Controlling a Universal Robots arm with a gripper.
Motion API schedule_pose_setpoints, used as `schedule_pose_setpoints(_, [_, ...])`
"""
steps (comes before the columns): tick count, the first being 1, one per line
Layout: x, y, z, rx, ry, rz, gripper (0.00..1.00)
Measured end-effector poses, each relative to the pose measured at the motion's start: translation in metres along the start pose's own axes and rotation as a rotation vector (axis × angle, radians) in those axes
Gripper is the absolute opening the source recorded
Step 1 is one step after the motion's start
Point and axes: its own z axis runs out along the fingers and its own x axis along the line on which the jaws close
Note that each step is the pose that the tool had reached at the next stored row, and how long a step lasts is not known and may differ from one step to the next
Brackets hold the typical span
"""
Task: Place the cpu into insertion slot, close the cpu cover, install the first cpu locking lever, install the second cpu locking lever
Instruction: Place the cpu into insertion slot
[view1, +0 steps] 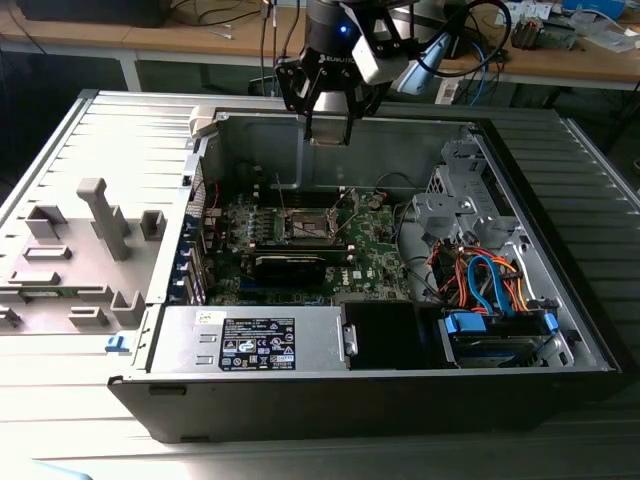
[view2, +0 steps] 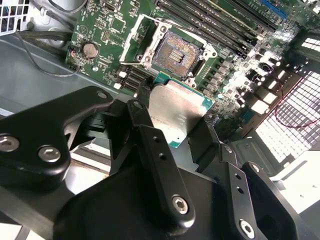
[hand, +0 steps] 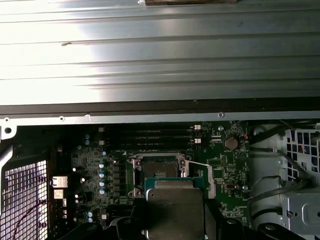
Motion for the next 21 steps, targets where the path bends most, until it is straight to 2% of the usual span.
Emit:
schedule_pose_setpoints(9, [0.0017,-0.0013,0.0057,0.0002,0.0,0.0,0.55])
schedule_pose_setpoints(21, [0.0019,-0.004,0.0087,0.0001,-0.0001,0.0,0.55])
